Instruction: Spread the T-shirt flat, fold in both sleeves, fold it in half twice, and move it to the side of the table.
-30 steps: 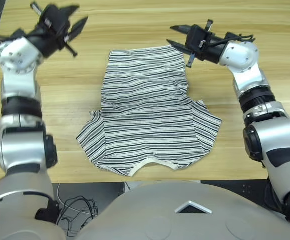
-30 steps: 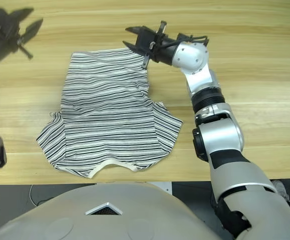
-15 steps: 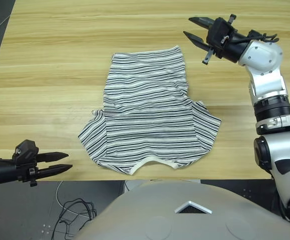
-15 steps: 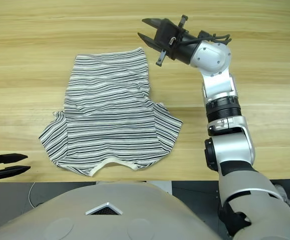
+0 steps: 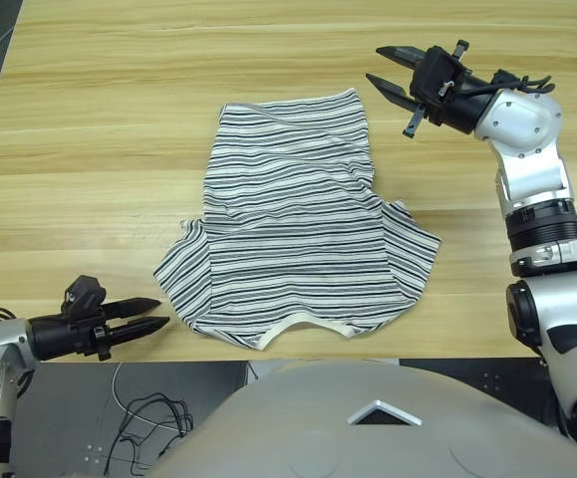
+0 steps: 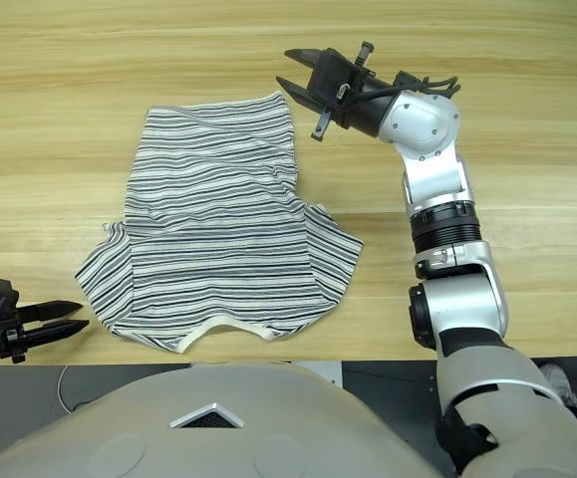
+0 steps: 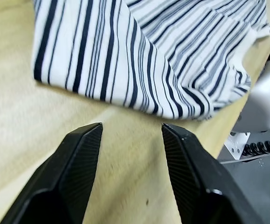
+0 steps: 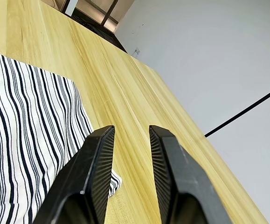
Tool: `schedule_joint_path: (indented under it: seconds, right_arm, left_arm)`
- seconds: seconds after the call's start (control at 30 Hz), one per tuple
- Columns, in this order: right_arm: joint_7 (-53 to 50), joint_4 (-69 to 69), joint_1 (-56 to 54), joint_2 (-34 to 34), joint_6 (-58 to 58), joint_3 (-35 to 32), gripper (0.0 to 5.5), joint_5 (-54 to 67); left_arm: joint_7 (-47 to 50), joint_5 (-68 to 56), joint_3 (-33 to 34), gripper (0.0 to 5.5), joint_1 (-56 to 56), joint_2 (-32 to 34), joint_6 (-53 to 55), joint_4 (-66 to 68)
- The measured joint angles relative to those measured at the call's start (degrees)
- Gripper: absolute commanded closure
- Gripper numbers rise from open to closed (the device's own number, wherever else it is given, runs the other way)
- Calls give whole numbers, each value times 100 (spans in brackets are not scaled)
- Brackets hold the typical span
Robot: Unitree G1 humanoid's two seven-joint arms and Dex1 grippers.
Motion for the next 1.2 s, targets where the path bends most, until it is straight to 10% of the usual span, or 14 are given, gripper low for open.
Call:
schedule_joint_path:
  seconds: [0.7,1.2]
  right_arm:
    - [-43,76,49,-1,-6,215,414,-134]
    - [-41,147,49,-1,-50,277,414,-154]
  left_arm:
    - [178,-373,45,312,-747,-463,568,641]
    - [200,-433,-86,538,-777,-656,713,608]
